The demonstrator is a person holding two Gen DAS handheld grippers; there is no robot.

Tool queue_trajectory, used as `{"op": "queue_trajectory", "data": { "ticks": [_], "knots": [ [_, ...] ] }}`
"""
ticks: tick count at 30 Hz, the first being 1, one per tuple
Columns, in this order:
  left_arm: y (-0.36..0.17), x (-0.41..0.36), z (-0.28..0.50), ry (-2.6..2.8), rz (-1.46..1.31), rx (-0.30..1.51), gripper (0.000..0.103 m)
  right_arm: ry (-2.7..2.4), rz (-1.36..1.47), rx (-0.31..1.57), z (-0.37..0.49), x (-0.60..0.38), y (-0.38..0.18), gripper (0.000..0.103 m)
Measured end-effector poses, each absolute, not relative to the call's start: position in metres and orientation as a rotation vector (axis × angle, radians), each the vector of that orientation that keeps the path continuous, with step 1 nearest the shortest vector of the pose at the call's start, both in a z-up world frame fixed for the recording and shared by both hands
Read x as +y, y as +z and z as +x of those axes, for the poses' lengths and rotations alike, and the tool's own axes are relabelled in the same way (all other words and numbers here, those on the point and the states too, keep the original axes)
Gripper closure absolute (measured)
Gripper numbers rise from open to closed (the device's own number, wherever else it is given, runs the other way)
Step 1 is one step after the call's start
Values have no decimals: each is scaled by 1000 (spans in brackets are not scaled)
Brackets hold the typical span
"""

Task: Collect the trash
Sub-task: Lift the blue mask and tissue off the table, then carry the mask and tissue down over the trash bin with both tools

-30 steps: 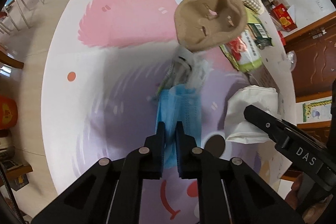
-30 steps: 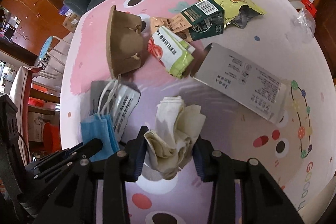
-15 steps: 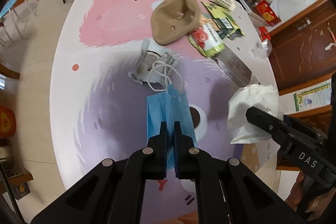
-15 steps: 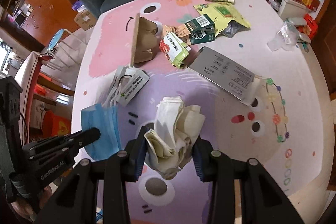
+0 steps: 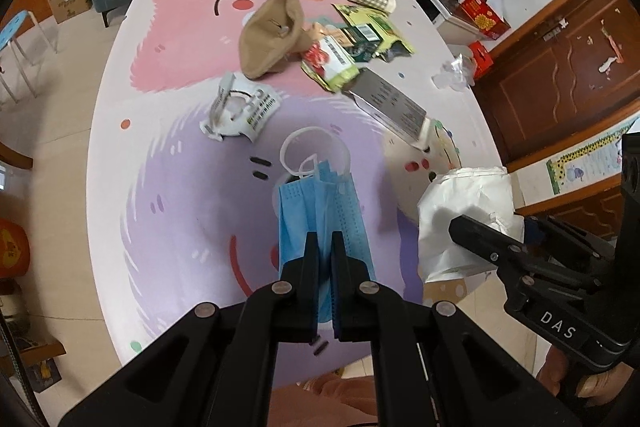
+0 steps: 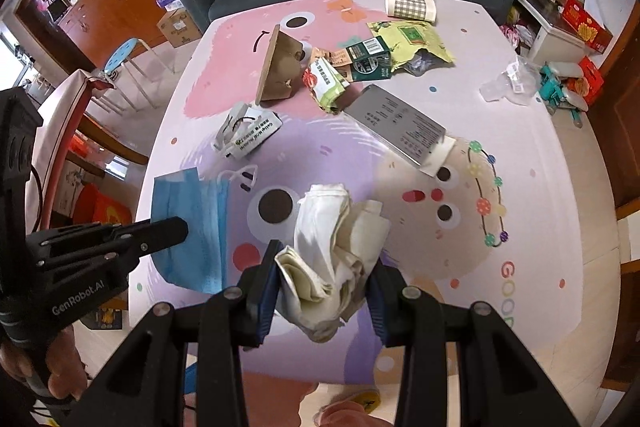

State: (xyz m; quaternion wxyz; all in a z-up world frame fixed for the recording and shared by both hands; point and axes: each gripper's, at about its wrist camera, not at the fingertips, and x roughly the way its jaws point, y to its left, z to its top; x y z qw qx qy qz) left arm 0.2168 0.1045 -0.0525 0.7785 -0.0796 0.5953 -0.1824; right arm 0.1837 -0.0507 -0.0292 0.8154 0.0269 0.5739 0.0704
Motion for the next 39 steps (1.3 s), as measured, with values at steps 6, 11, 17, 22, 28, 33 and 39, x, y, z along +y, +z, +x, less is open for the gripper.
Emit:
{"op": "queue_trajectory", "data": {
  "ticks": [6, 11, 17, 22, 28, 33, 39],
  "knots": [
    [-44, 88, 185, -361, -146, 1258, 101, 175, 50, 1198, 157, -71, -26, 64],
    [-35, 70, 149, -287, -192, 1214, 101, 238, 24, 1188, 127, -93, -26, 64],
    [-32, 33, 88, -209, -245, 1188, 101, 309, -23, 1188, 82, -134, -29, 64],
    [-38, 9, 40, -152, -266, 1186, 101, 354, -44, 1206, 47, -162, -39, 64],
    [-48, -8, -8, -93, -271, 1211, 101, 403, -48, 1246, 12, -183, -57, 64],
    [-51, -16, -34, -76, -241, 1227, 101, 426, -34, 1272, -7, -189, -70, 64],
    [-64, -19, -47, -68, -221, 1265, 101, 428, -21, 1297, -17, -190, -84, 64]
  ]
}}
